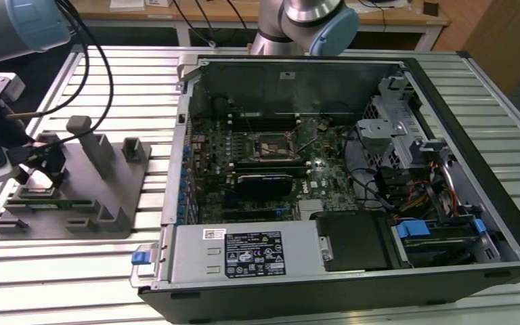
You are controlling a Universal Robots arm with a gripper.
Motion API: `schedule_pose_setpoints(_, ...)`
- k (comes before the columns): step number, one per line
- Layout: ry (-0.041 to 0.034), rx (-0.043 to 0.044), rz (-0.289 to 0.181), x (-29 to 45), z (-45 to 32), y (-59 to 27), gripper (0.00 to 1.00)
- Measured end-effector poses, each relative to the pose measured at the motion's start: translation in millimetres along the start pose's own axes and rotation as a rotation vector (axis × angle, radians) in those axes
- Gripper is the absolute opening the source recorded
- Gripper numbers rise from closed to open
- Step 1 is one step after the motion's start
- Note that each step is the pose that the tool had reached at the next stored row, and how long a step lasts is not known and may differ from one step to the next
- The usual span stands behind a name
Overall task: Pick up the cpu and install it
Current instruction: 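Pick up the cpu and move it towards the insertion slot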
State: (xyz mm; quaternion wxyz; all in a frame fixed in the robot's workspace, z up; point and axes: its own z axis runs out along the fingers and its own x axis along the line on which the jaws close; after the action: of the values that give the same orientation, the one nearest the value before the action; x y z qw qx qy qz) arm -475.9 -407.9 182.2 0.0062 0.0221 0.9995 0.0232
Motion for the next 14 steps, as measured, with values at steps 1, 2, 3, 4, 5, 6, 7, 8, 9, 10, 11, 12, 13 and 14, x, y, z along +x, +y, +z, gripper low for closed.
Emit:
schedule_pose_setpoints(1, -0.0001, 0.0002, 0.000, -0.3, 0.1, 0.0, 0.65)
schedule_pose_setpoints(2, -0.0001, 0.0003, 0.000, -0.4, 0.1, 0.0, 0.65)
schedule_pose_setpoints(3, -0.0001, 0.0005, 0.000, -0.4, 0.1, 0.0, 0.65)
schedule_pose_setpoints(4, -0.0001, 0.0006, 0.000, -0.4, 0.1, 0.0, 0.65)
schedule_pose_setpoints(5, -0.0002, 0.0005, 0.000, -0.4, 0.2, 0.0, 0.65)
schedule_pose_setpoints(6, -0.0001, 0.0006, 0.000, -0.5, 0.3, 0.0, 0.65)
schedule_pose_setpoints(7, -0.0001, 0.0006, 0.000, -0.5, 0.6, 0.0, 0.65)
schedule_pose_setpoints(8, -0.0001, 0.0006, 0.000, -0.5, 0.7, -0.1, 0.65)
schedule_pose_setpoints(9, 0.0000, 0.0006, 0.000, -0.5, 0.7, 0.0, 0.65)
schedule_pose_setpoints(10, 0.0000, 0.0007, 0.000, -0.5, 0.7, -0.1, 0.65)
schedule_pose_setpoints(11, -0.0001, 0.0006, 0.000, -0.5, 0.8, -0.1, 0.65)
schedule_pose_setpoints(12, -0.0001, 0.0006, 0.000, -0.5, 0.8, -0.1, 0.65)
schedule_pose_setpoints(13, -0.0001, 0.0006, 0.000, -0.5, 0.8, -0.1, 0.65)
schedule_pose_setpoints(14, -0.0001, 0.0006, 0.000, -0.5, 0.8, -0.1, 0.65)
